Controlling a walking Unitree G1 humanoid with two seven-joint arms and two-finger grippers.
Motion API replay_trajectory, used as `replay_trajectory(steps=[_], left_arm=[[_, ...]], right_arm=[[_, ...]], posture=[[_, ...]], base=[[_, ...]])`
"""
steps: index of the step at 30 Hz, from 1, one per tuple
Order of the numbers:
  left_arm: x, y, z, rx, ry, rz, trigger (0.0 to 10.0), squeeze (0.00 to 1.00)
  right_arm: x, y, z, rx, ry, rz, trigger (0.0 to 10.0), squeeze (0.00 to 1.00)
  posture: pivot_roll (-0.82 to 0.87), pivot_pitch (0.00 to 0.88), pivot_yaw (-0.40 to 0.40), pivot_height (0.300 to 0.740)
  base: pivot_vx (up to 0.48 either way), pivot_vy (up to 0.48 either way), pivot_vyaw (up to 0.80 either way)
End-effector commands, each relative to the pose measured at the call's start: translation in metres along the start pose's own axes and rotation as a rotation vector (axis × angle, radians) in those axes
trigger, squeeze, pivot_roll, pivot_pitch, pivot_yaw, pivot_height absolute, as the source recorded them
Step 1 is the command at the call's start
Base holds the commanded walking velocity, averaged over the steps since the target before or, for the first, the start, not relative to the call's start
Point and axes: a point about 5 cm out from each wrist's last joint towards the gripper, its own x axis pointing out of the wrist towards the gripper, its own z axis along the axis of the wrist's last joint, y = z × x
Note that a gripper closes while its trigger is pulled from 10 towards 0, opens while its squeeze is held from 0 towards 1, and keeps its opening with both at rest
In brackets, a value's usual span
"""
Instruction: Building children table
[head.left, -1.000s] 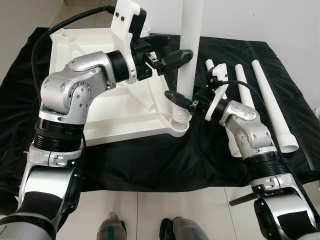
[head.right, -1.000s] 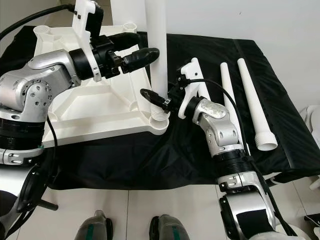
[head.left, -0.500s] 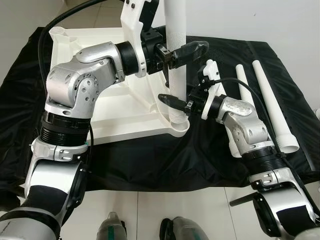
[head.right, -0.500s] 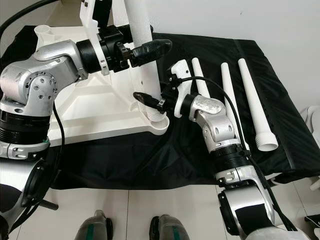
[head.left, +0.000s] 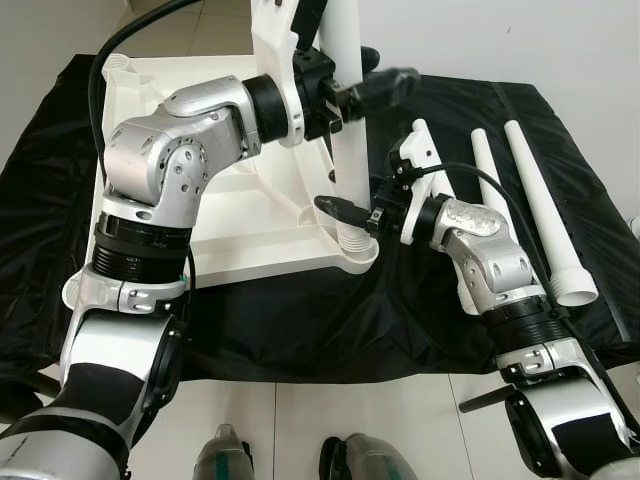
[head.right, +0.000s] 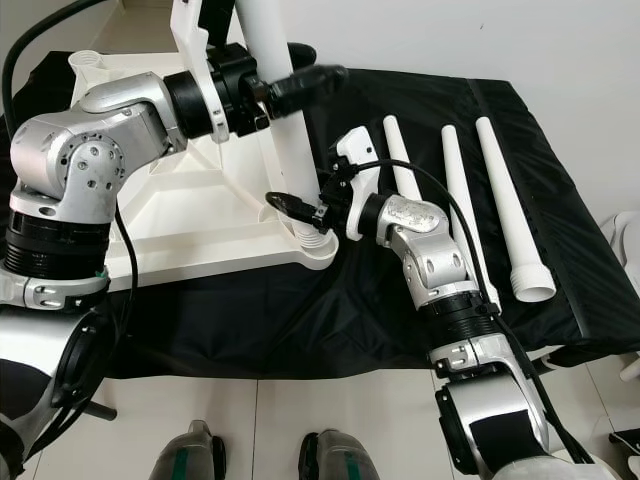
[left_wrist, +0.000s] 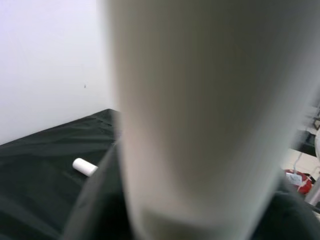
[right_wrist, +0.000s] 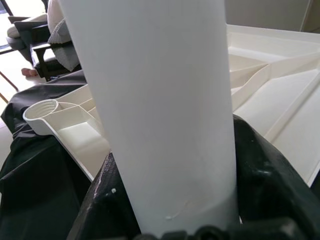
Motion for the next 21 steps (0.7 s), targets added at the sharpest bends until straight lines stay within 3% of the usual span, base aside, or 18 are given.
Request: replay_trajectory(steps=[1, 17, 18, 21], left_arm=[[0.003, 0.000, 0.005, 0.009, -0.019, 0.009, 0.0, 0.00], [0.005, 0.002, 0.007, -0.003, -0.020, 0.059, 0.0, 0.00], [0.005, 0.005, 0.008, -0.003, -0.004, 0.095, 10.0, 0.00], [0.005, 0.007, 0.009, 0.009, 0.010, 0.128, 10.0, 0.00]], right_arm=[[-0.001, -0.003, 0.000, 0.001, -0.020, -0.044, 10.0, 0.00], [0.002, -0.020, -0.001, 0.030, -0.050, -0.306, 10.0, 0.00], [0.003, -0.025, -0.001, 0.056, -0.058, -0.357, 10.0, 1.00], [0.004, -0.026, 0.000, 0.075, -0.069, -0.388, 10.0, 1.00]], posture=[[-0.06, 0.025, -0.046, 0.740], [-0.07, 0.022, -0.044, 0.740], [-0.07, 0.021, -0.042, 0.740], [-0.07, 0.021, -0.042, 0.740]], base=[[0.000, 0.000, 0.00], [0.000, 0.000, 0.00], [0.000, 0.000, 0.00], [0.000, 0.000, 0.00]])
